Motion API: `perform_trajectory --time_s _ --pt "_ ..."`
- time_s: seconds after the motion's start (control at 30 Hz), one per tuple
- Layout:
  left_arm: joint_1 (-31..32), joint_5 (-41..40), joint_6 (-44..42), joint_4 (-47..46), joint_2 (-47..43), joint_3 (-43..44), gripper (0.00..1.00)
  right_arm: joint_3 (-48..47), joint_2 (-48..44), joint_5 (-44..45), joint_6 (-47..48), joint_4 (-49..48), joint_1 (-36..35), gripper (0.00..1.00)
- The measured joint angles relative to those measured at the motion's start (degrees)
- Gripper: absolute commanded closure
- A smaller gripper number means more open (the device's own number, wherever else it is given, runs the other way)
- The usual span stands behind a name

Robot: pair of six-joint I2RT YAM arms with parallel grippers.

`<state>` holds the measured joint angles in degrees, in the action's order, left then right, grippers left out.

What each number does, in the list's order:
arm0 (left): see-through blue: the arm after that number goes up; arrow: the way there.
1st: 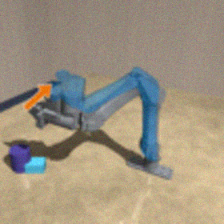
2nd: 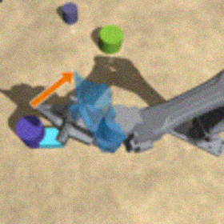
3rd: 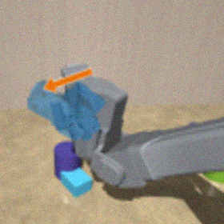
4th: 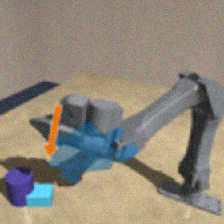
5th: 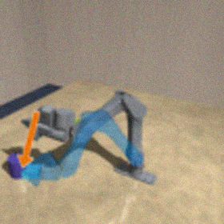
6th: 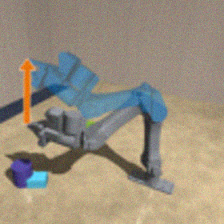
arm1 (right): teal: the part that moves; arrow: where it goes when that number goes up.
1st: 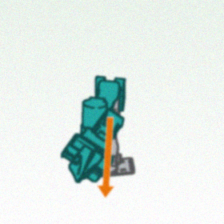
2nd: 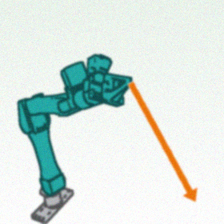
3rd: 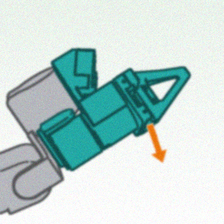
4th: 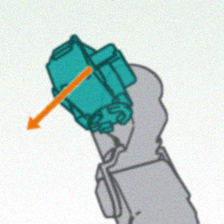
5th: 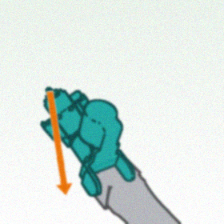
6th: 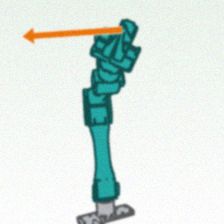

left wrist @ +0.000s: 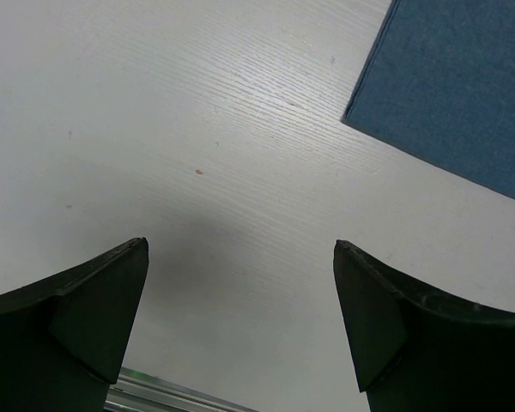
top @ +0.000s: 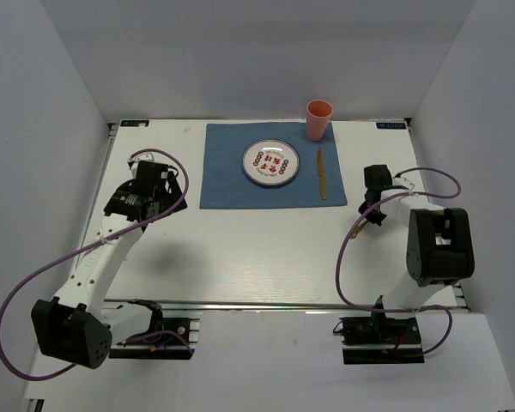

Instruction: Set the dinner table for one person

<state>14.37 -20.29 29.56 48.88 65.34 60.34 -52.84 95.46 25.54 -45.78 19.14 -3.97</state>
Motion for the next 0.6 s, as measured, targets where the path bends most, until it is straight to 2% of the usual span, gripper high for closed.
perform_trajectory --time_s 0.17,0.27,0.37,0.5,0.6 --pt "0.0 -1.27 0.94 0.61 -0.52 0.0 0.02 2.71 -9.31 0.02 4.72 0.39 -4.9 1.0" --pt "0.0 -3.02 1.95 0.98 -2.14 0.0 0.02 -3.17 -11.58 0.46 8.68 1.75 -11.91 1.0" --pt "-0.15 -4.5 2.82 1.18 -4.04 0.0 0.02 -17.33 -4.22 0.72 12.15 3.45 -20.72 1.0" --pt "-0.37 -6.86 4.11 1.84 -5.22 0.0 0.02 -38.91 11.54 -0.59 14.78 4.66 -32.96 1.0" --pt "-0.37 -8.39 4.92 2.16 -5.9 0.0 0.02 -51.34 22.01 -2.16 14.67 6.97 -39.23 1.0"
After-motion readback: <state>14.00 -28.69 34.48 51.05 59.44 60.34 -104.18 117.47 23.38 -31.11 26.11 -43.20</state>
